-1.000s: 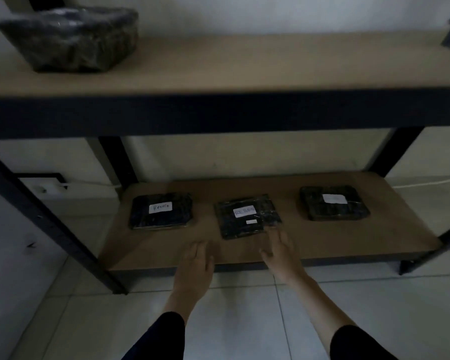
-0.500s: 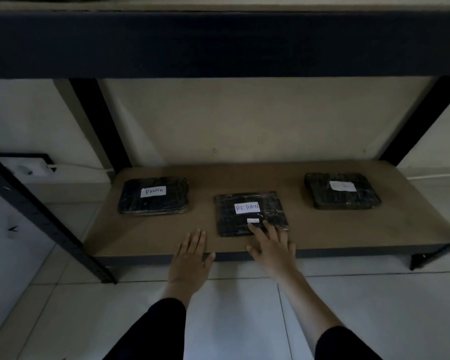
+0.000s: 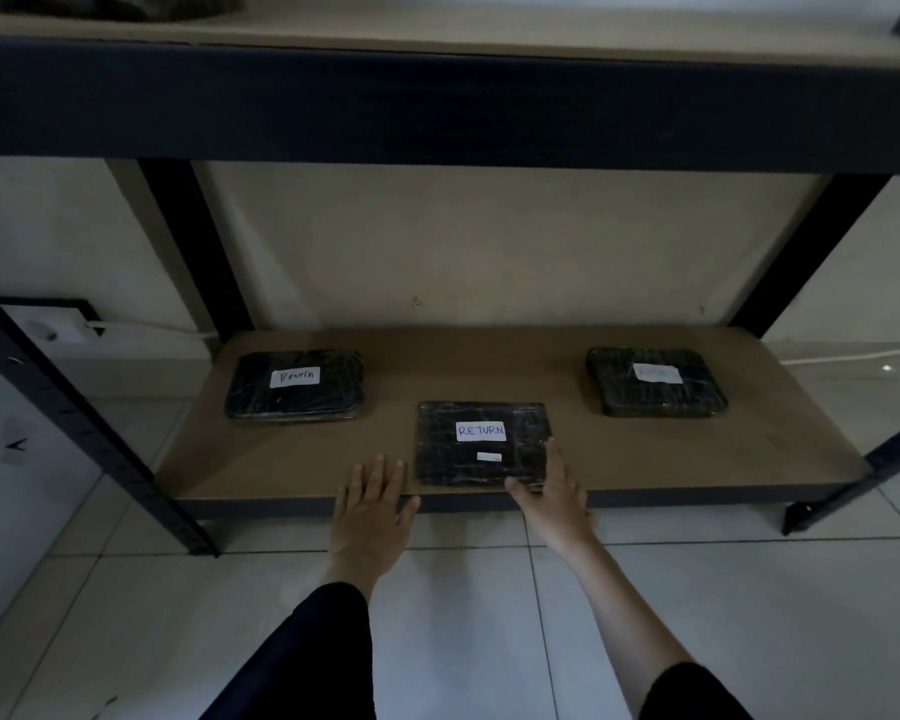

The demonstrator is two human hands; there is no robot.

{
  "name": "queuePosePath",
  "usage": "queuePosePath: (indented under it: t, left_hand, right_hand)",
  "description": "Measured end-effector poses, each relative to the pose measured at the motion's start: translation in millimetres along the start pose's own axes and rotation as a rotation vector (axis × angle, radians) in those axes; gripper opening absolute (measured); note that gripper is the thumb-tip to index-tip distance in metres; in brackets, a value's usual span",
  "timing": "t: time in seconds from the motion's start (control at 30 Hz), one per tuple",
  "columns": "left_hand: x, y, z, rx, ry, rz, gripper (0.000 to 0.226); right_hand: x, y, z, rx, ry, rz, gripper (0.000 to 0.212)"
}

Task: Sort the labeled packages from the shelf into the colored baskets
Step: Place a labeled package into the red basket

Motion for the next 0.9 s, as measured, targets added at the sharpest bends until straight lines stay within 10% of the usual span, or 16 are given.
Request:
queuePosePath:
  t: [0.4,0.9]
  left_hand:
    - [0,22,20,-0.061,-0.018,-0.028,0.057]
    - [-46,275,219,0.041,0.105,0.153,0.036]
  right_hand:
    - [-6,6,24,0.142,-0.239,-0.819,0.028]
    - [-213,147,229,-0.032,-0.33,-0.821,0.017]
Point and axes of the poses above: each hand's wrist, its own z-axis away from the middle knuckle, its own y-axis out of the back of the hand, x = y × z, the point moved 2 cm from there along -z, towards the middle knuckle, and after that the axes turned 8 degrees about -z, right-handed, at the moved point
